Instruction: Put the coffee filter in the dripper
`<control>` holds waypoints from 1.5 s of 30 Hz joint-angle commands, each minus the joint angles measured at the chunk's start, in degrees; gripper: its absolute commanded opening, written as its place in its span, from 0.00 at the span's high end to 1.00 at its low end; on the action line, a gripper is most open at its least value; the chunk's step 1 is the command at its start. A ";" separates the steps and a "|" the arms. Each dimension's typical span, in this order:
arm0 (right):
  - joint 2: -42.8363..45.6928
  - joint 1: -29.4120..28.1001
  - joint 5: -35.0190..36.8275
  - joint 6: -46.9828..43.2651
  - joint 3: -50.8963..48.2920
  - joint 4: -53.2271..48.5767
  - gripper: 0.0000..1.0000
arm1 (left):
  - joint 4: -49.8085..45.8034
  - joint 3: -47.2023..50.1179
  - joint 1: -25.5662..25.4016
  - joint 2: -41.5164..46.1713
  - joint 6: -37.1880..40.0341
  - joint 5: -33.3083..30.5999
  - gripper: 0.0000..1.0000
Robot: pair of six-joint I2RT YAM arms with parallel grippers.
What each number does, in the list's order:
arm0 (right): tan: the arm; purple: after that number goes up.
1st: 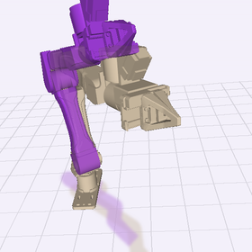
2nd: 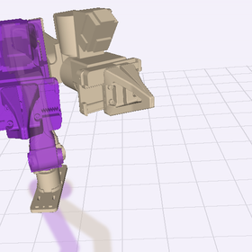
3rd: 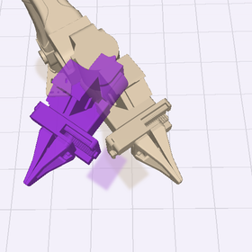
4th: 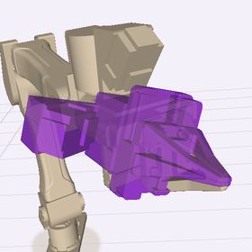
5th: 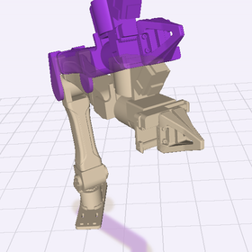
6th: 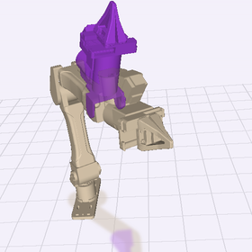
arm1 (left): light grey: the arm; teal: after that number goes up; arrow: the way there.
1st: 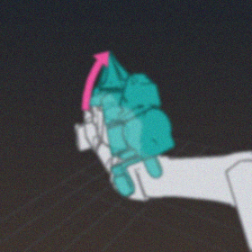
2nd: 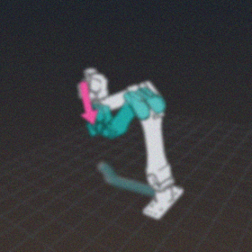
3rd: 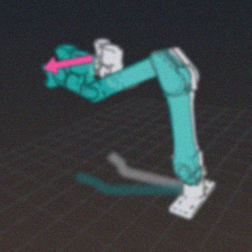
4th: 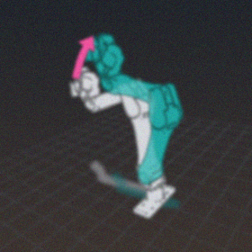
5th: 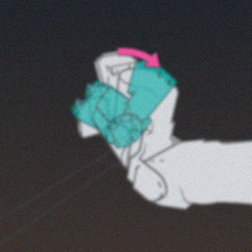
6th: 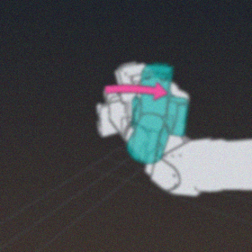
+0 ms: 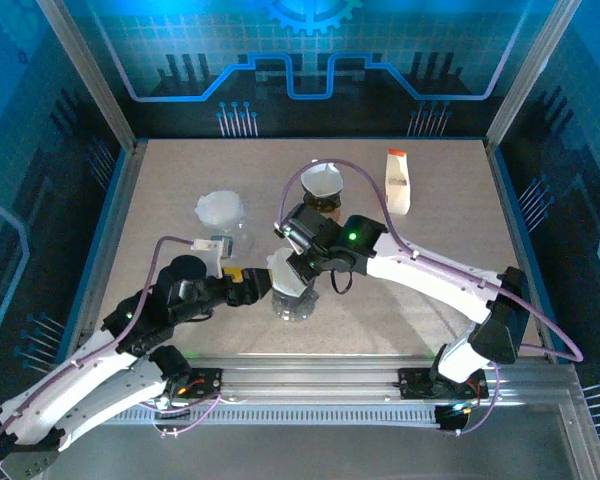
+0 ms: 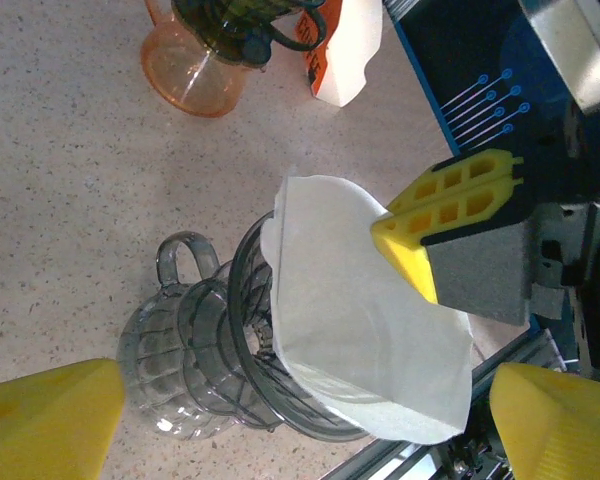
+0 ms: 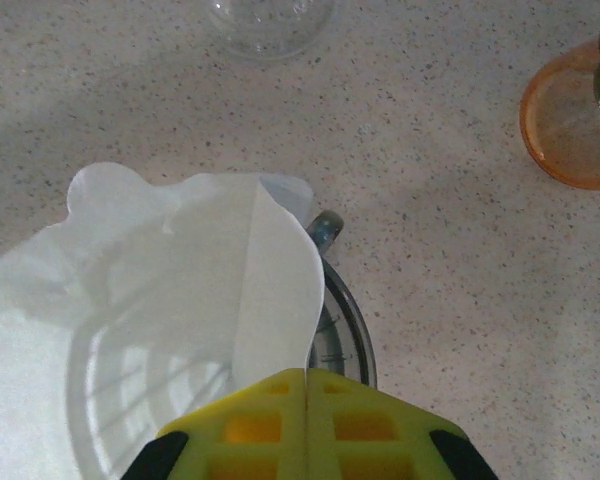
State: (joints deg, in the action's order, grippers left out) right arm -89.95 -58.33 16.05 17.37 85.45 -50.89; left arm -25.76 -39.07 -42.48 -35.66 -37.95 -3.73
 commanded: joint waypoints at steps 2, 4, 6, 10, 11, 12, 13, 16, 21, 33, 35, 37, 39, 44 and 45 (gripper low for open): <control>0.23 -2.68 6.59 -0.53 -0.72 0.31 1.00 | 2.27 1.04 0.82 -1.97 -1.89 1.23 0.06; -0.11 -3.10 7.95 -0.54 -1.15 0.34 1.00 | 2.31 1.35 1.28 -2.58 -2.45 1.43 0.09; -0.16 -3.44 8.68 -0.40 -1.80 0.51 1.00 | 2.63 1.64 1.67 -3.00 -2.76 1.98 0.11; -0.40 -4.05 9.73 -0.58 -2.34 0.64 1.00 | 1.78 1.94 1.92 -3.84 -2.83 2.19 0.15; -0.56 -4.16 9.95 -0.66 -2.37 0.64 1.00 | 1.65 2.07 1.95 -4.04 -2.76 2.39 0.17; -0.73 -4.29 10.04 -0.75 -2.39 0.54 1.00 | 1.73 2.20 1.95 -4.28 -2.71 2.64 0.18; -0.88 -4.34 10.11 -0.80 -2.47 0.46 1.00 | 1.68 2.29 1.88 -4.48 -2.68 2.84 0.19; -1.10 -4.70 10.44 -0.84 -2.42 0.36 1.00 | 1.40 2.53 1.89 -4.96 -2.81 3.10 0.23; -1.53 -5.04 10.63 -1.11 -2.19 0.27 0.99 | 0.50 2.60 1.90 -5.54 -2.66 3.02 0.29; -0.86 -5.13 11.34 -0.76 -2.11 -0.33 0.91 | -0.45 2.53 1.91 -6.10 -2.83 3.77 0.41; -0.59 -5.13 11.34 -0.50 -2.06 -0.35 0.89 | -0.54 2.51 1.92 -6.05 -2.76 4.14 0.41; 0.16 -5.18 11.37 -0.31 -1.91 0.07 0.80 | -0.55 2.42 1.90 -6.30 -2.66 4.60 0.42; 0.65 -5.13 11.67 -0.49 -0.91 0.12 0.67 | -0.52 2.33 1.88 -6.60 -2.56 4.79 0.43; 0.31 -2.97 7.50 0.43 2.31 -2.18 0.38 | -0.58 2.21 1.95 -7.05 -2.49 5.01 0.43; -0.23 -2.19 5.60 0.63 2.94 -3.07 0.36 | -0.52 2.20 1.94 -7.05 -2.48 5.00 0.43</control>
State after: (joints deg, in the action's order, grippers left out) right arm -90.91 -62.15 25.06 16.95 85.62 -51.92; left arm -25.43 -36.80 -40.97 -42.61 -40.58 -0.10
